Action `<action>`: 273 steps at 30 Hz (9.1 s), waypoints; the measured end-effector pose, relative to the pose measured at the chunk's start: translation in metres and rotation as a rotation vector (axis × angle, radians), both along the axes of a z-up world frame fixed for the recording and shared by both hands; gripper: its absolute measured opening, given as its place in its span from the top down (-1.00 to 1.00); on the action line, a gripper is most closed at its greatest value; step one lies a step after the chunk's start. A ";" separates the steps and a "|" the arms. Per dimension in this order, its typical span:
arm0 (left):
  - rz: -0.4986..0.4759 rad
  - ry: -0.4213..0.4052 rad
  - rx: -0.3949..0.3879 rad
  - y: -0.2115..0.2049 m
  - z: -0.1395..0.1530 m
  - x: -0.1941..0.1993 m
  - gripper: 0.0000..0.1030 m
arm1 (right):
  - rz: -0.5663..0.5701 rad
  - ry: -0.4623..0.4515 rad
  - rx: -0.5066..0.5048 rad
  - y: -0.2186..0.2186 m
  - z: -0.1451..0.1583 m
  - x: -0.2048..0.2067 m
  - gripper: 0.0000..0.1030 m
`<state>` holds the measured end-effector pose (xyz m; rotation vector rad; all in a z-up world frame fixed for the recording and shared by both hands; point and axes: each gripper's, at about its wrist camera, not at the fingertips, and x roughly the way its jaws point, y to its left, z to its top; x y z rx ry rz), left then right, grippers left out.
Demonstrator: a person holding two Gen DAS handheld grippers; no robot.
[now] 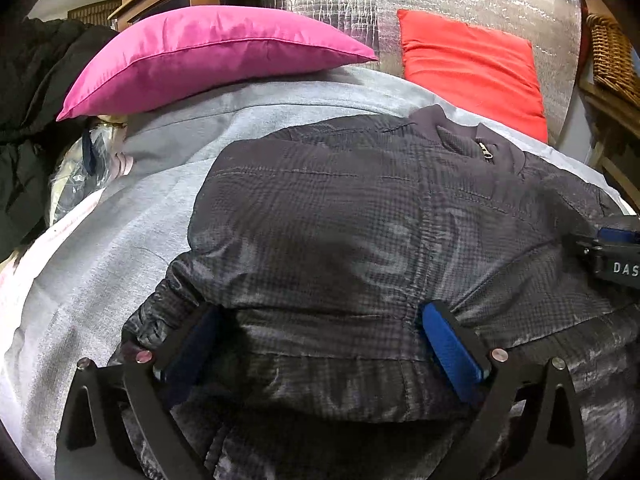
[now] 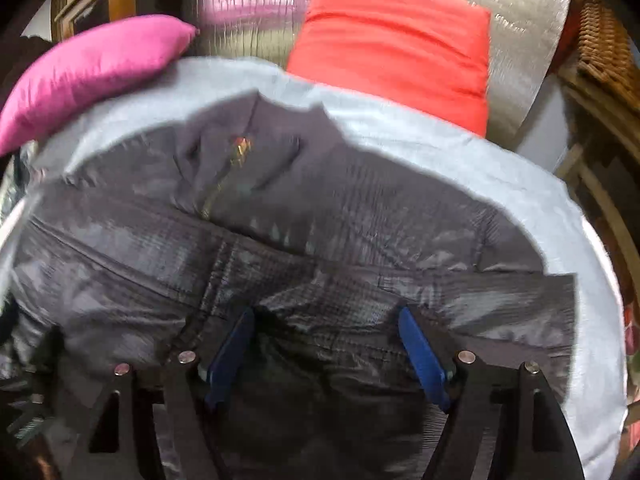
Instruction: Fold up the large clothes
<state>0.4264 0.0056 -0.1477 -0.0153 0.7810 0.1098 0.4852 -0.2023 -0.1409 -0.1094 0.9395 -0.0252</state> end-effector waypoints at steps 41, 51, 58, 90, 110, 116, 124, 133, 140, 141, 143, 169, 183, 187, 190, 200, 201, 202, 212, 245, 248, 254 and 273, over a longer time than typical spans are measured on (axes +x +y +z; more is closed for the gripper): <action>-0.098 0.063 0.097 -0.067 0.004 -0.017 -1.00 | 0.006 -0.118 -0.004 -0.002 -0.006 -0.099 -0.69; -0.086 0.045 0.085 -0.065 0.003 -0.020 -1.00 | -0.005 -0.138 0.098 -0.022 0.046 -0.075 -0.70; -0.088 0.047 0.064 -0.061 0.002 -0.022 -1.00 | -0.154 0.062 0.061 -0.054 0.001 0.003 -0.85; 0.030 0.107 -0.144 0.137 0.036 -0.211 -1.00 | -0.251 -0.035 0.468 -0.139 0.021 -0.335 -0.88; -0.035 0.187 -0.504 0.161 0.011 -0.310 -0.98 | -0.234 0.023 0.883 -0.121 -0.023 -0.430 -0.23; -0.025 0.217 -0.516 0.159 0.002 -0.308 -0.72 | -0.229 0.023 0.889 -0.118 -0.030 -0.431 -0.21; 0.000 0.229 -0.489 0.163 0.002 -0.306 0.39 | -0.229 0.021 0.856 -0.117 -0.025 -0.439 0.46; -0.055 0.238 -0.418 0.142 0.002 -0.308 -0.15 | -0.227 0.044 0.884 -0.119 -0.034 -0.434 -0.04; -0.058 0.241 -0.421 0.158 0.018 -0.315 0.85 | -0.211 0.086 0.839 -0.117 -0.032 -0.430 0.73; -0.071 0.213 -0.407 0.157 0.028 -0.321 0.85 | -0.200 0.081 0.832 -0.116 -0.027 -0.431 0.74; -0.086 0.175 -0.384 0.154 0.045 -0.334 0.85 | -0.177 0.051 0.825 -0.115 -0.010 -0.436 0.75; -0.044 0.306 -0.432 0.160 -0.001 -0.349 0.80 | -0.198 0.078 0.873 -0.115 -0.029 -0.447 0.50; -0.026 0.300 -0.439 0.176 0.016 -0.390 0.82 | -0.151 0.133 0.899 -0.126 -0.015 -0.472 0.72; 0.002 0.324 -0.410 0.175 0.008 -0.387 0.67 | -0.178 0.110 0.943 -0.125 -0.029 -0.471 0.55; 0.016 0.324 -0.348 0.167 0.009 -0.383 0.32 | -0.169 0.092 0.936 -0.126 -0.028 -0.472 0.21; 0.000 0.303 -0.243 0.146 0.005 -0.369 0.47 | -0.160 0.136 0.815 -0.102 -0.030 -0.447 0.23; -0.010 0.303 -0.234 0.143 0.006 -0.369 0.48 | -0.160 0.145 0.814 -0.103 -0.032 -0.446 0.59; -0.013 0.300 -0.211 0.138 0.007 -0.369 0.55 | -0.163 0.157 0.840 -0.105 -0.035 -0.445 0.60; -0.039 0.271 -0.174 0.130 0.016 -0.373 0.78 | -0.126 0.138 0.815 -0.107 -0.021 -0.454 0.68; -0.039 0.295 -0.314 0.140 0.007 -0.359 0.37 | -0.113 0.202 0.886 -0.124 -0.030 -0.455 0.45; -0.031 0.300 -0.318 0.138 0.005 -0.356 0.36 | -0.118 0.201 0.871 -0.122 -0.031 -0.451 0.12; -0.069 0.270 -0.303 0.142 0.012 -0.364 0.79 | -0.097 0.195 0.917 -0.122 -0.032 -0.451 0.68; -0.076 0.188 -0.372 0.157 0.042 -0.389 0.82 | -0.071 0.116 1.073 -0.147 -0.018 -0.483 0.77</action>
